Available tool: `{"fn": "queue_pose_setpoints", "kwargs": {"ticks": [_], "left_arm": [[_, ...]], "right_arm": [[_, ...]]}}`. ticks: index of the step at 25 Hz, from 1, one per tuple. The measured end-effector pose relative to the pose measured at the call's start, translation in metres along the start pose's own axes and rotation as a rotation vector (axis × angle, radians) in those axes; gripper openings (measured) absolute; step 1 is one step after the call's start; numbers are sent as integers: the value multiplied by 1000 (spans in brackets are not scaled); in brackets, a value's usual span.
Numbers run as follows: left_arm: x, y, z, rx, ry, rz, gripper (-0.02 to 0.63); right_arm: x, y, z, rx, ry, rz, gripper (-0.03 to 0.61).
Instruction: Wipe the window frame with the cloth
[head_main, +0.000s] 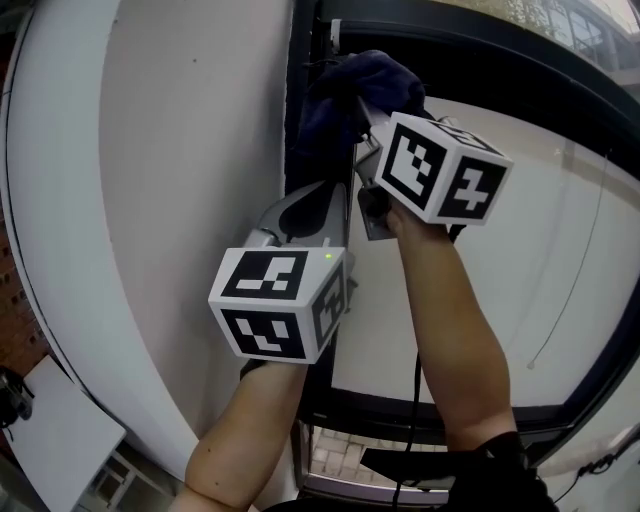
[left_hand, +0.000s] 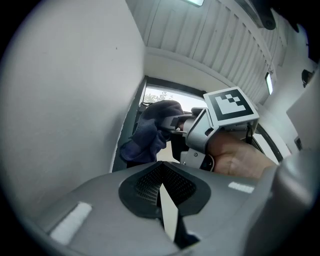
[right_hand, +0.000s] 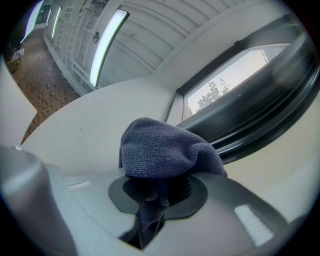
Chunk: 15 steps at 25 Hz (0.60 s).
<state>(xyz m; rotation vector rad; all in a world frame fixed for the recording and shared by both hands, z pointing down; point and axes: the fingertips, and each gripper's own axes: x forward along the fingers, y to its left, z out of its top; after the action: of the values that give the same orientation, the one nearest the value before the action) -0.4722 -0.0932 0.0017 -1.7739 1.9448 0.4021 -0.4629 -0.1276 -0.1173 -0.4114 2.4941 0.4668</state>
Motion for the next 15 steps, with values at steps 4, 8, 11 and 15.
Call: {"fn": "queue_pose_setpoints", "kwargs": {"ticks": [4, 8, 11, 15], "left_arm": [[-12, -1, -6, 0, 7, 5, -6], [-29, -8, -12, 9, 23, 6, -6], [-39, -16, -13, 2, 31, -14, -6], [-45, -41, -17, -24, 42, -64, -6]], "right_arm": [[-20, 4, -14, 23, 14, 8, 55], [-46, 0, -19, 21, 40, -21, 55], [-67, -2, -20, 8, 66, -40, 55], [-98, -14, -18, -28, 114, -95, 55]]}}
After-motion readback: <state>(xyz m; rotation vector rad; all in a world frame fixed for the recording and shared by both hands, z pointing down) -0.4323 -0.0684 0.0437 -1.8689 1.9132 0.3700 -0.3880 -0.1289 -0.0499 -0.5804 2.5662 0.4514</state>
